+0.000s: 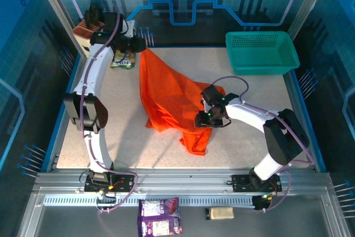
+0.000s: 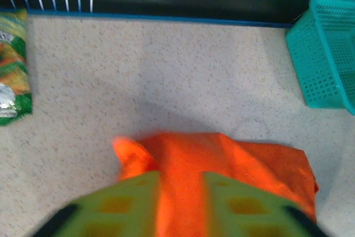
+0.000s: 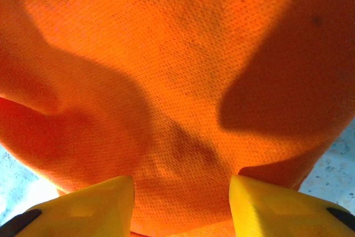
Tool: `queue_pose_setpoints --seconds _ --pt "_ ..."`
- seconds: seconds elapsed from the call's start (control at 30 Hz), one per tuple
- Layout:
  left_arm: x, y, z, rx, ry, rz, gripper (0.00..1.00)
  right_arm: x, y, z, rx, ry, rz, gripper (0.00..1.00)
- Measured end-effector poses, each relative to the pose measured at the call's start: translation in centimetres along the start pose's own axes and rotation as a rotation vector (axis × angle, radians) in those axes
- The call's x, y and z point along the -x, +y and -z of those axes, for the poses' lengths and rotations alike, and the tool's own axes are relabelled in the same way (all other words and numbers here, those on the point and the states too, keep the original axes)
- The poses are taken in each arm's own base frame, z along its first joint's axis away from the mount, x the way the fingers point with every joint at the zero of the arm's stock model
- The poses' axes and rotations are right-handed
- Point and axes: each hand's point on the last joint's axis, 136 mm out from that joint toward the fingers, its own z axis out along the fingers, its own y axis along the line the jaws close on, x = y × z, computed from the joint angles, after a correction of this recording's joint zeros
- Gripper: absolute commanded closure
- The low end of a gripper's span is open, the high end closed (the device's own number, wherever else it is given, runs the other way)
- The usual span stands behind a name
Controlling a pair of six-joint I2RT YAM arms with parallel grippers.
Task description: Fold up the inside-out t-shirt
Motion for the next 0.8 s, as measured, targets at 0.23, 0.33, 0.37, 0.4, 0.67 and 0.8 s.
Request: queue_pose_setpoints --seconds 0.23,0.33,0.37,0.4,0.67,0.8 --pt "-5.8 -4.9 0.0 -0.002 0.109 -0.07 0.51 0.6 -0.7 0.0 -0.025 -0.054 -0.035 0.53" --pt "-9.5 -6.6 1.1 0.011 0.154 -0.074 0.53 0.9 -0.6 0.5 -0.012 -0.083 -0.04 0.53" --pt "-10.5 -6.9 1.4 0.015 0.164 -0.068 0.54 1.1 -0.5 0.7 -0.006 -0.093 -0.039 0.53" --pt "-11.6 -7.4 1.7 0.018 0.175 -0.057 0.57 1.3 -0.4 0.9 -0.001 -0.102 -0.041 0.53" --pt "-21.3 -7.2 0.8 0.137 0.242 0.066 0.58 1.8 -0.8 1.7 0.015 -0.157 -0.064 0.52" --pt "-25.5 -6.5 -0.5 0.221 0.302 0.158 0.6 2.1 -1.2 1.7 0.018 -0.164 -0.083 0.52"
